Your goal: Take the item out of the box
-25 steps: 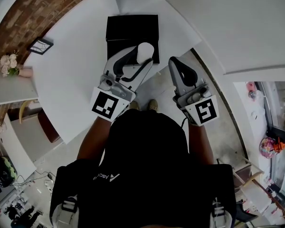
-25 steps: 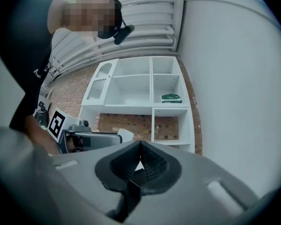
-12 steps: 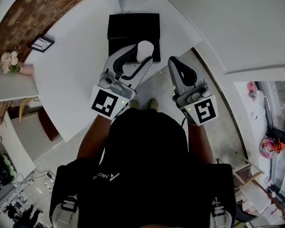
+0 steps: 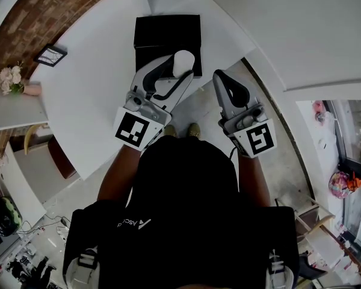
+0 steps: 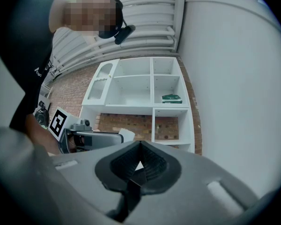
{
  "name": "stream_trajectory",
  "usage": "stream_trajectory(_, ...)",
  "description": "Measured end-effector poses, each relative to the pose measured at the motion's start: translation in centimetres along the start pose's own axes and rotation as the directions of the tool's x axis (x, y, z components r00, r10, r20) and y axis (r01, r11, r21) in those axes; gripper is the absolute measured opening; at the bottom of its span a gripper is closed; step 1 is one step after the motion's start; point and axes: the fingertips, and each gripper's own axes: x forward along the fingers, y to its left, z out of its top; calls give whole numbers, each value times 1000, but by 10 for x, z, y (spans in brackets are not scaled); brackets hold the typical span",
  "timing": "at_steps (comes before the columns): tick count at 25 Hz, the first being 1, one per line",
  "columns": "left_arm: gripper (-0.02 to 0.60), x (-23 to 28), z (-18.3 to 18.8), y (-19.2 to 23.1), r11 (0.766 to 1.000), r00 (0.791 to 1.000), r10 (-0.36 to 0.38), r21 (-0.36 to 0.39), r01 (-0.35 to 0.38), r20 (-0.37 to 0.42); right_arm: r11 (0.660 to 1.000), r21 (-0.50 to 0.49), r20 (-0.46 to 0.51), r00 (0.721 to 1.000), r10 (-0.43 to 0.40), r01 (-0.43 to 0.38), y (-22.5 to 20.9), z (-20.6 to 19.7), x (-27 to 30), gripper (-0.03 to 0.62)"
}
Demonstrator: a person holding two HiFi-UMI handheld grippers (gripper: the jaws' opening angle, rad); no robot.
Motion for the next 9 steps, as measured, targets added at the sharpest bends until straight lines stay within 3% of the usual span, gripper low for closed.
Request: stream_trajectory(9,176,-1,-1,-2,1000,1000,-7,5,7,-17,1000,2,-2,1000,0,0,1,1,-1,-2)
